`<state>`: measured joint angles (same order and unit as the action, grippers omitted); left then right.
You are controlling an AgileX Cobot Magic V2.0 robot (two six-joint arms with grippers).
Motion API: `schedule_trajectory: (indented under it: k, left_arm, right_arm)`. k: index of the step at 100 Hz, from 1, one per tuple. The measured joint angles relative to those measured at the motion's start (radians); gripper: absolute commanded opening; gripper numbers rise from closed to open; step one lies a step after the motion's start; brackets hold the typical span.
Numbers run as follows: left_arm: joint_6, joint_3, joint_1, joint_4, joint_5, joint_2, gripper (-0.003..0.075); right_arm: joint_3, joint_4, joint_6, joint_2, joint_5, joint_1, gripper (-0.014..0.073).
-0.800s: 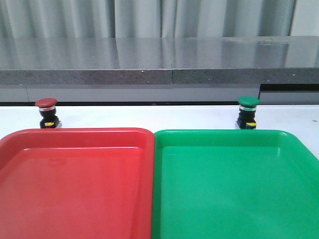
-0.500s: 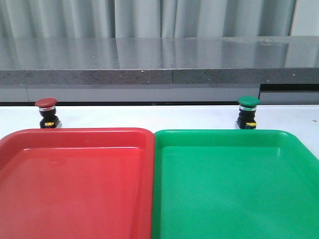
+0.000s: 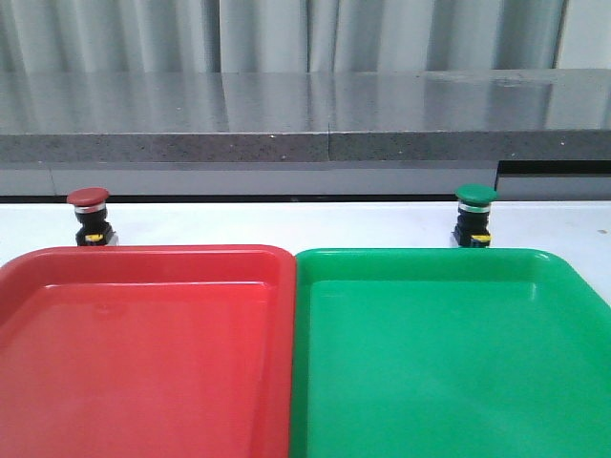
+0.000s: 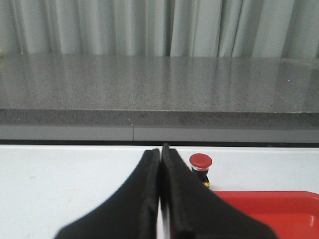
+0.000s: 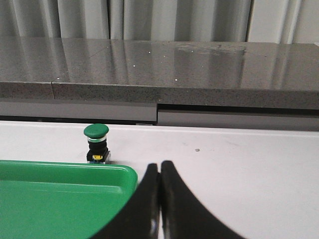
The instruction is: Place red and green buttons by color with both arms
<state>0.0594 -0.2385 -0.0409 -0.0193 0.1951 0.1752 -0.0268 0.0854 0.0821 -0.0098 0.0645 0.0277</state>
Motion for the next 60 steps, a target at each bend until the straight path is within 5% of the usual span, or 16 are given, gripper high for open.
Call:
schedule_trajectory:
  k: [60]
  left_arm:
    - [0.0,-0.573,0.0,0.028,0.444,0.7,-0.0019]
  right_arm:
    - [0.0,0.0,0.0,0.0,0.0,0.0,-0.0068]
